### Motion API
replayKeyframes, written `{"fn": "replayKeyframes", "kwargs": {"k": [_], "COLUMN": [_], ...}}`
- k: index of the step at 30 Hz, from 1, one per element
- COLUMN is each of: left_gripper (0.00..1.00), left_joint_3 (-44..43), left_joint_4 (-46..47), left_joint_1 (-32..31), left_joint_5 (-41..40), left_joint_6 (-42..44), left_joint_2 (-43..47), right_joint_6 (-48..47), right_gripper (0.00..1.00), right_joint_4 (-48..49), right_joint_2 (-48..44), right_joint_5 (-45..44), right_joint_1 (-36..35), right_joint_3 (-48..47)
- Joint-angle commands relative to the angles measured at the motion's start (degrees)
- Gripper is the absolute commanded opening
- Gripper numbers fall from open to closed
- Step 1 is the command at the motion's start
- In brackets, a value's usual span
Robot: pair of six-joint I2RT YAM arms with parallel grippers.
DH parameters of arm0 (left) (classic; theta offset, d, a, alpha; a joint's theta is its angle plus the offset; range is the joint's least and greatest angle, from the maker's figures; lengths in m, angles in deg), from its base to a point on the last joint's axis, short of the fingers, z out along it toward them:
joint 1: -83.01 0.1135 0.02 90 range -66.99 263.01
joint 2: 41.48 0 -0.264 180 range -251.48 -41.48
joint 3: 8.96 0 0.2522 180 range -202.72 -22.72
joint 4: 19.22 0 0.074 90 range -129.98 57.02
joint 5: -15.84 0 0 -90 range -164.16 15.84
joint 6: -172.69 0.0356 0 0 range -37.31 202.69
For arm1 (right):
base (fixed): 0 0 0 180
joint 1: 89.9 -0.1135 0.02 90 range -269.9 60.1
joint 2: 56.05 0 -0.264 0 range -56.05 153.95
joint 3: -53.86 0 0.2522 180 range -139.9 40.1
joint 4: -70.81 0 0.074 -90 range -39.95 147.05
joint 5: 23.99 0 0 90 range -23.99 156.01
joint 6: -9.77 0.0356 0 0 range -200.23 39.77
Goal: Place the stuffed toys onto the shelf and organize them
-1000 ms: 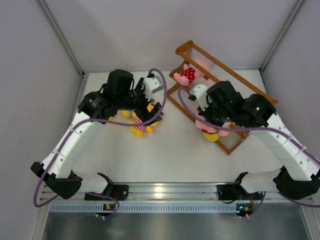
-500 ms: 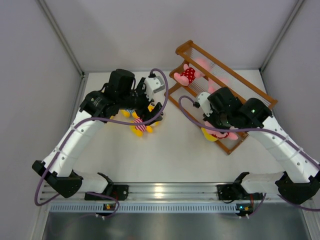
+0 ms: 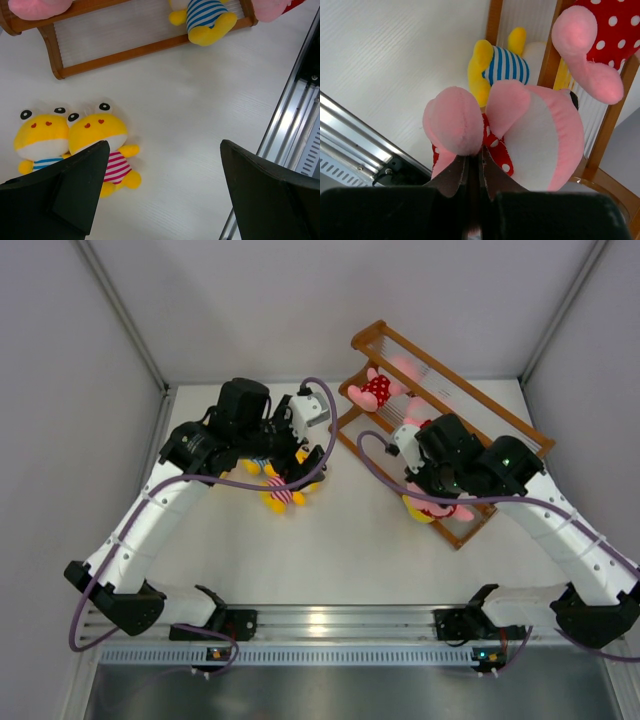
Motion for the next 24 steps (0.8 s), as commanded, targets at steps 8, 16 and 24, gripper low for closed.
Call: {"fn": "replayKeyframes", "kwargs": {"k": [8,16,24], "left_gripper": [0.98,0.98,0.98], "left_joint_3": [-1.9,-1.9,-0.5], "left_joint_4": [2.6,2.6,2.5], "left_joint_1": [0.0,0.1,0.1], "left_joint_5": [0.7,0.8,1.3], "left_joint_6": [0.8,1.2,2.1], "left_joint_2": [0.1,0.2,1.3], "right_joint_6": [0.7,-0.9,-4.7], "right_gripper": [0.00,0.00,0.00], "right_joint_4": [-8.6,-8.2,-1.6], "right_joint_2": [-4.9,-3.9,-3.6], "right_joint_5": [-7.6,-14.3,-23.9], "right_joint_1": [0.2,3.8,4.7], "right_joint_3": [3.6,10.0,11.0]}}
